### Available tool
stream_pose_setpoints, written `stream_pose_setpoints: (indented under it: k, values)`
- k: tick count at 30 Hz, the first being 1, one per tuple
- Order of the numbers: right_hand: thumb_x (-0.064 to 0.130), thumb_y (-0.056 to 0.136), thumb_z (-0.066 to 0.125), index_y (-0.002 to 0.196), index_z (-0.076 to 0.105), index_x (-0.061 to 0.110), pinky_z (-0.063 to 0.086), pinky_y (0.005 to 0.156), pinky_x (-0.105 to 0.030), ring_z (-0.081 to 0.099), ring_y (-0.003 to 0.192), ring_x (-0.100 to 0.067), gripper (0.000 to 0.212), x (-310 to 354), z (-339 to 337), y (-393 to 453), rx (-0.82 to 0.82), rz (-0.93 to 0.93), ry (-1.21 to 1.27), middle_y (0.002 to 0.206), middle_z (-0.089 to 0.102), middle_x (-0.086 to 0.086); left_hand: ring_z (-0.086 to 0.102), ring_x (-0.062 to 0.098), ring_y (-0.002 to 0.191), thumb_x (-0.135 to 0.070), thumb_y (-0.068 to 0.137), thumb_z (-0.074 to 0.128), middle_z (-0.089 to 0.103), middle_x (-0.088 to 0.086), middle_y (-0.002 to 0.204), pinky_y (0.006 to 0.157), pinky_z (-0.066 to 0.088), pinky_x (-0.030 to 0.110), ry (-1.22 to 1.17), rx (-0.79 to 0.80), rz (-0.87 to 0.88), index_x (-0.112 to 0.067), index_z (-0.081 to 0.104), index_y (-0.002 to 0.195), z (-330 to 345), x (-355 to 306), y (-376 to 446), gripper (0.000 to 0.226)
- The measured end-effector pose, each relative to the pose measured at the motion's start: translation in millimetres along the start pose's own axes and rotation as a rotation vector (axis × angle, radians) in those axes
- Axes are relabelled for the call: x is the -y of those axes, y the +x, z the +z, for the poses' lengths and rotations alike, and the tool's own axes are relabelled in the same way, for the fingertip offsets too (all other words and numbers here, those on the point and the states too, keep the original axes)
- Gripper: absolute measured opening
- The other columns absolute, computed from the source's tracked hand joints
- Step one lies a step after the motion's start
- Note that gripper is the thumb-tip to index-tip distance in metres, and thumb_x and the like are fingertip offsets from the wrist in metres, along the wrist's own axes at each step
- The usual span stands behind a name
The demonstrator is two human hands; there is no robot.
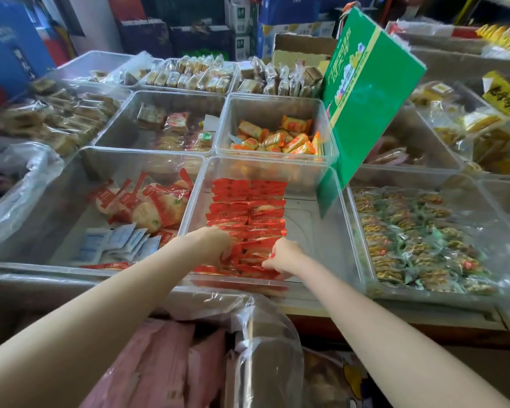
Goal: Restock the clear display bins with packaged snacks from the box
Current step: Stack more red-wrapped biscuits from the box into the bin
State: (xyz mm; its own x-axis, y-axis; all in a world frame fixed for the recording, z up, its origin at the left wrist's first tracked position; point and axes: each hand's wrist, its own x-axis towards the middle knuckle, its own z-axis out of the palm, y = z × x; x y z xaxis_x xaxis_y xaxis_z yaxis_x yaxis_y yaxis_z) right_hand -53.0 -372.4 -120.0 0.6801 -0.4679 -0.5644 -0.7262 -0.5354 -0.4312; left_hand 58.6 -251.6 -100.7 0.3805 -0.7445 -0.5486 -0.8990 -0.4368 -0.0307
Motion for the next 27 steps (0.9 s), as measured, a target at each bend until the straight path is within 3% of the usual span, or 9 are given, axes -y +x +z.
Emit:
stream_pose_setpoints:
  k: [3,8,13,15,18,22,27]
  values:
    - [0.03,0.087,0.061,0.092,0.057,0.008,0.057,0.079,-0.041,0.066,0.087,-0.03,0.022,0,-25,-18,-0.075,-0.026,-0.056,0.095,0.062,-0.011,0.06,0.017,0.105,-0.019,0.09,0.057,0.062,-0.004,0.117,0.084,0.052,0.03,-0.004,-0.088,-0.013,-0.025,0.058,0.122,-13,1,-18,0.033]
    - [0.015,0.09,0.053,0.089,0.063,0.006,0.058,0.075,-0.042,0.069,0.075,-0.03,0.014,23,-61,-64,-0.204,-0.153,0.123,0.081,0.064,-0.011,0.061,0.016,0.099,-0.016,0.09,0.051,0.065,-0.004,0.111,0.087,0.051,0.033,-0.231,-0.391,-0.109,-0.023,0.063,0.111,-9,24,-81,0.025]
    - [0.016,0.09,0.054,0.102,0.064,0.006,0.058,0.076,-0.036,0.065,0.082,-0.024,0.018,68,-35,-124,-0.049,-0.274,0.035,0.095,0.066,-0.012,0.06,0.027,0.102,-0.009,0.086,0.053,0.065,0.005,0.107,0.084,0.045,0.034,-0.342,-0.577,-0.15,-0.015,0.067,0.105,20,37,-149,0.024]
    - [0.014,0.09,0.054,0.103,0.065,0.001,0.056,0.07,-0.031,0.062,0.078,-0.021,0.022,85,-11,-143,-0.011,-0.301,0.003,0.094,0.066,-0.012,0.06,0.029,0.102,-0.01,0.084,0.053,0.065,0.006,0.107,0.084,0.046,0.036,-0.354,-0.561,-0.153,-0.017,0.067,0.102,35,45,-172,0.024]
    - [0.014,0.088,0.057,0.1,0.064,0.002,0.058,0.074,-0.037,0.067,0.082,-0.027,0.018,104,34,-162,0.065,-0.327,-0.002,0.1,0.068,-0.019,0.059,0.029,0.103,-0.014,0.085,0.053,0.064,0.004,0.111,0.087,0.046,0.037,-0.35,-0.497,-0.175,-0.018,0.066,0.104,66,61,-208,0.023]
    - [0.018,0.09,0.057,0.105,0.064,0.003,0.055,0.065,-0.029,0.063,0.071,-0.022,0.023,121,97,-174,0.241,-0.315,-0.113,0.102,0.065,-0.015,0.059,0.025,0.102,-0.013,0.084,0.053,0.062,0.002,0.106,0.086,0.046,0.035,-0.399,-0.419,-0.192,-0.019,0.066,0.101,112,75,-249,0.023]
    - [0.02,0.091,0.058,0.108,0.062,-0.006,0.057,0.08,-0.041,0.059,0.08,-0.024,0.031,123,163,-169,0.239,-0.122,0.021,0.094,0.058,-0.015,0.059,0.029,0.106,-0.014,0.085,0.056,0.064,0.01,0.111,0.088,0.046,0.034,-0.498,-0.284,-0.276,-0.012,0.062,0.114,168,92,-272,0.029]
